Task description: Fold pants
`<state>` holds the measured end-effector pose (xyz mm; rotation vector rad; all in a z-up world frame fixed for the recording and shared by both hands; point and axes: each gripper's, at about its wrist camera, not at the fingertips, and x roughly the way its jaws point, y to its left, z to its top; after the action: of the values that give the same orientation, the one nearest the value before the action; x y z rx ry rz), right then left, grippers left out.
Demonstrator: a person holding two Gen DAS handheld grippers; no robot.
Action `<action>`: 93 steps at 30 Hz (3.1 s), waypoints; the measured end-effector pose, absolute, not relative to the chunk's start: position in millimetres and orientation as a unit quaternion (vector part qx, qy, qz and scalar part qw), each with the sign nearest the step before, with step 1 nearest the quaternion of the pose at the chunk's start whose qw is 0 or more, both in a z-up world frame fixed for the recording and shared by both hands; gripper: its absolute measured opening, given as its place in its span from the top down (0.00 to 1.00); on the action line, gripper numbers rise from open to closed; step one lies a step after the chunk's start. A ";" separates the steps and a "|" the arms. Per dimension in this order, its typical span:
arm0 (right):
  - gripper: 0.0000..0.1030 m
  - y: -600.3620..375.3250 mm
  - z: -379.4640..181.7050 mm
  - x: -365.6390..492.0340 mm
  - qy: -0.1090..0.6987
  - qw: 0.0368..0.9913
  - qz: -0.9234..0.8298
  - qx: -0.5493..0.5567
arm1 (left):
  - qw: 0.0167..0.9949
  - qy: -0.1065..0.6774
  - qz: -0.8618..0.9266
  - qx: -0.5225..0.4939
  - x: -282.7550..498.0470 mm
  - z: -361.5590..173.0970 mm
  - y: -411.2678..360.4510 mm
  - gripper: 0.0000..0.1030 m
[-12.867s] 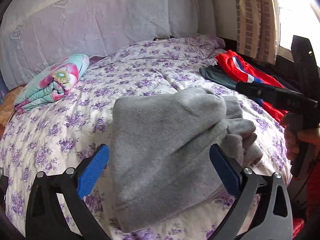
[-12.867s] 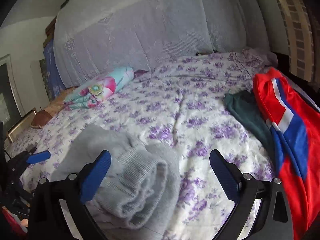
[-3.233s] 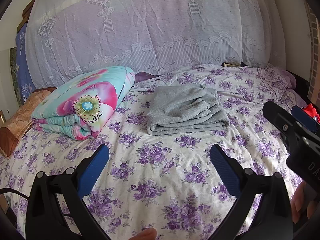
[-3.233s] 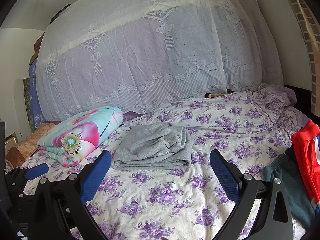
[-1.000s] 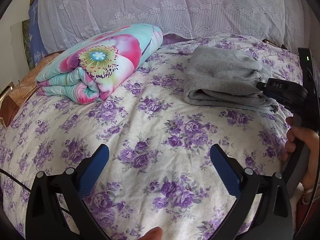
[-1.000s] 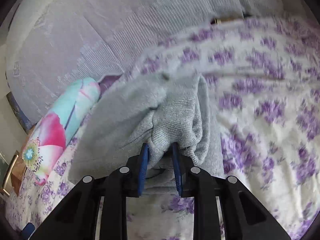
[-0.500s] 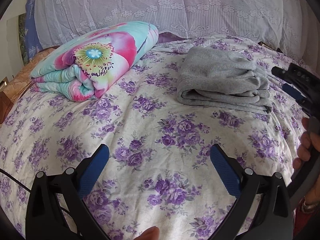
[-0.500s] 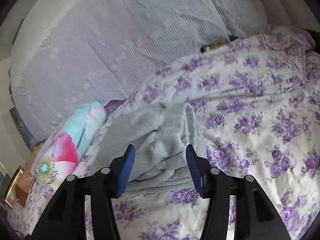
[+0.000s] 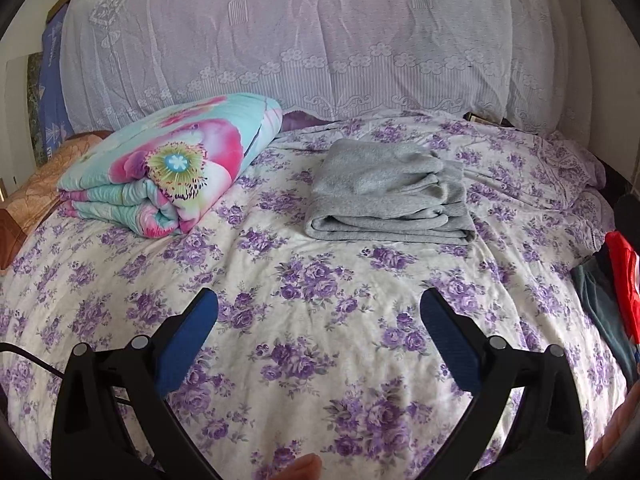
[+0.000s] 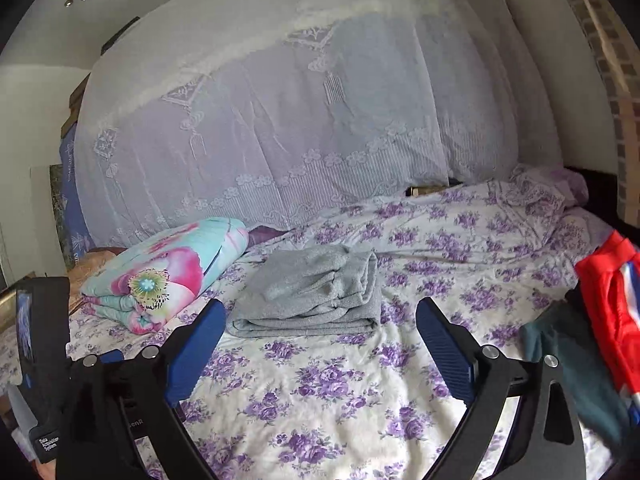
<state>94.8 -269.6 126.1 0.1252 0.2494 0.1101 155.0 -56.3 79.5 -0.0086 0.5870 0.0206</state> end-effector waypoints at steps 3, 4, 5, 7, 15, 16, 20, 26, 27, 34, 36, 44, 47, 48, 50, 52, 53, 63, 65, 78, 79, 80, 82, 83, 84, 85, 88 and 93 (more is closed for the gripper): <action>0.04 -272.2 143.7 90.6 0.104 0.992 0.037 0.053 | 0.962 0.274 0.011 -0.008 147.5 89.2 -56.1 0.04; 0.04 -274.5 149.6 91.7 0.101 0.992 0.035 0.061 | 0.962 0.273 0.010 -0.009 147.2 91.3 -55.3 0.04; 0.04 -275.8 154.1 92.0 0.096 0.992 0.038 0.073 | 0.962 0.271 0.011 -0.010 147.3 93.7 -54.3 0.04; 0.04 -279.0 158.2 94.0 0.091 0.990 0.056 0.096 | 0.963 0.267 0.017 -0.008 148.6 99.5 -53.5 0.04; 0.04 -276.8 148.3 116.1 0.114 0.991 0.054 0.053 | 0.966 0.259 0.026 -0.011 160.1 136.0 -71.5 0.04; 0.04 -279.2 147.7 117.7 0.115 0.990 0.053 0.053 | 0.966 0.259 0.028 -0.003 160.2 135.3 -75.6 0.04; 0.04 -290.4 145.1 122.0 0.120 0.989 0.046 0.075 | 0.963 0.267 0.010 0.030 159.3 122.1 -87.8 0.04; 0.04 -292.2 139.0 127.0 0.131 0.985 0.053 0.097 | 0.964 0.265 0.003 0.029 159.5 117.8 -87.7 0.04; 0.04 -290.7 138.3 127.0 0.132 0.985 0.054 0.096 | 0.964 0.263 0.005 0.029 159.3 118.2 -86.9 0.04; 0.04 -281.0 138.5 123.6 0.131 0.985 0.067 0.086 | 0.966 0.258 0.003 0.015 156.8 123.2 -81.9 0.04; 0.04 -279.3 139.4 122.5 0.131 0.985 0.070 0.085 | 0.967 0.254 0.002 0.018 154.6 125.0 -83.6 0.04; 0.04 -278.5 140.3 120.9 0.130 0.985 0.072 0.086 | 0.968 0.252 -0.003 0.021 152.7 125.7 -86.4 0.04; 0.04 -278.0 140.1 121.0 0.131 0.985 0.072 0.085 | 0.967 0.252 -0.002 0.021 152.6 125.7 -86.5 0.04; 0.04 -277.1 139.8 121.5 0.133 0.985 0.073 0.083 | 0.967 0.253 -0.003 0.021 153.0 125.4 -86.2 0.04; 0.04 -275.6 139.2 122.3 0.136 0.985 0.073 0.081 | 0.966 0.257 -0.005 0.017 153.5 125.0 -85.5 0.04; 0.04 -274.9 139.0 122.5 0.137 0.984 0.074 0.081 | 0.965 0.261 -0.008 0.012 155.2 124.5 -83.7 0.04; 0.04 -274.7 139.2 122.2 0.137 0.984 0.073 0.081 | 0.965 0.263 -0.009 0.010 156.1 124.0 -82.9 0.04; 0.04 -276.5 138.0 124.9 0.143 0.983 0.074 0.085 | 0.964 0.265 -0.009 0.020 156.9 121.3 -86.6 0.04; 0.04 -276.4 138.0 124.7 0.142 0.983 0.073 0.085 | 0.964 0.264 -0.008 0.019 156.3 121.7 -86.0 0.04; 0.04 -276.2 137.9 124.9 0.142 0.983 0.073 0.086 | 0.964 0.266 -0.008 0.020 155.6 122.1 -86.4 0.04; 0.04 -276.3 138.0 125.1 0.142 0.983 0.073 0.085 | 0.964 0.266 -0.008 0.020 155.8 122.5 -86.6 0.04; 0.04 -276.2 138.1 124.9 0.142 0.984 0.073 0.085 | 0.964 0.265 -0.008 0.020 155.7 122.5 -86.6 0.04; 0.04 -276.3 137.2 125.1 0.141 0.984 0.073 0.086 | 0.964 0.265 -0.008 0.020 155.7 122.5 -86.7 0.04; 0.04 -276.4 136.9 125.0 0.141 0.984 0.073 0.086 | 0.964 0.265 -0.008 0.020 155.9 122.4 -86.7 0.04; 0.04 -276.4 136.9 124.9 0.140 0.984 0.073 0.086 | 0.964 0.265 -0.008 0.021 156.4 122.7 -86.9 0.04; 0.04 -276.4 137.0 125.0 0.140 0.984 0.072 0.086 | 0.964 0.265 -0.008 0.020 156.4 122.7 -87.0 0.04; 0.04 -276.4 136.9 124.8 0.140 0.984 0.073 0.086 | 0.964 0.266 -0.009 0.021 156.6 122.6 -87.1 0.04; 0.04 -276.5 137.0 124.9 0.141 0.984 0.073 0.086 | 0.964 0.266 -0.008 0.020 156.7 122.7 -87.4 0.04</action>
<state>124.9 -276.5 137.0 0.1734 0.2832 0.1460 156.7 -87.4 122.7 0.0408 0.5381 -0.0168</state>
